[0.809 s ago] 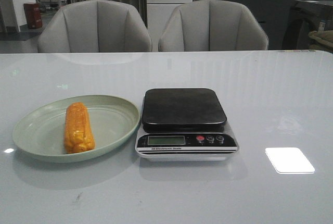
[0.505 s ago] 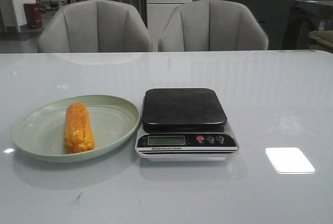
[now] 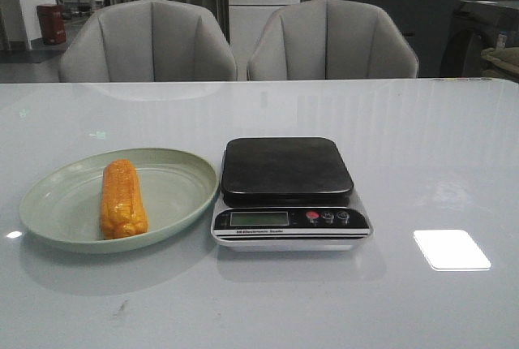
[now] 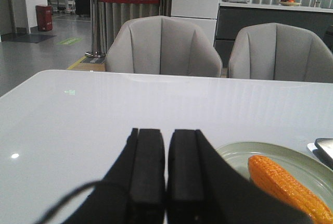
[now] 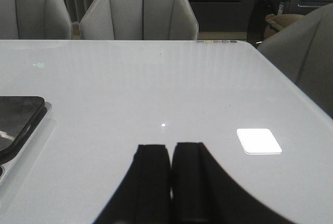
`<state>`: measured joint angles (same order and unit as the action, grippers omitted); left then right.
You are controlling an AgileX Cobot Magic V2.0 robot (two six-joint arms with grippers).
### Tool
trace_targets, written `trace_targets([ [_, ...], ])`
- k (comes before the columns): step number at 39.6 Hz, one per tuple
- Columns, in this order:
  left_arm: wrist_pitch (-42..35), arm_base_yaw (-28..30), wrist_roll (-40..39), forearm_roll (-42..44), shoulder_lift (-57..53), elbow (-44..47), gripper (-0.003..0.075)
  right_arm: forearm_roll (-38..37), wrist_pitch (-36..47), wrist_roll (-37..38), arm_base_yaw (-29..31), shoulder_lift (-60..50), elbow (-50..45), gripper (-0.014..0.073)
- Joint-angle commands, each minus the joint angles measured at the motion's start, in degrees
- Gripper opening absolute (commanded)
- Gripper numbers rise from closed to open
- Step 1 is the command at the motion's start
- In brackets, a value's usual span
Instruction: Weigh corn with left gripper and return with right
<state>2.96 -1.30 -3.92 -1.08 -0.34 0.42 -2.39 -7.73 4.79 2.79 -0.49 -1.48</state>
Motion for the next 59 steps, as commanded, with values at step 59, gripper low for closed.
trace_targets([
  [59, 12.4, -1.8, -0.3, -3.7, 18.3, -22.9, 0.0114, -0.8, 4.2, 0.1, 0.0, -1.2, -0.6, 0.0158],
])
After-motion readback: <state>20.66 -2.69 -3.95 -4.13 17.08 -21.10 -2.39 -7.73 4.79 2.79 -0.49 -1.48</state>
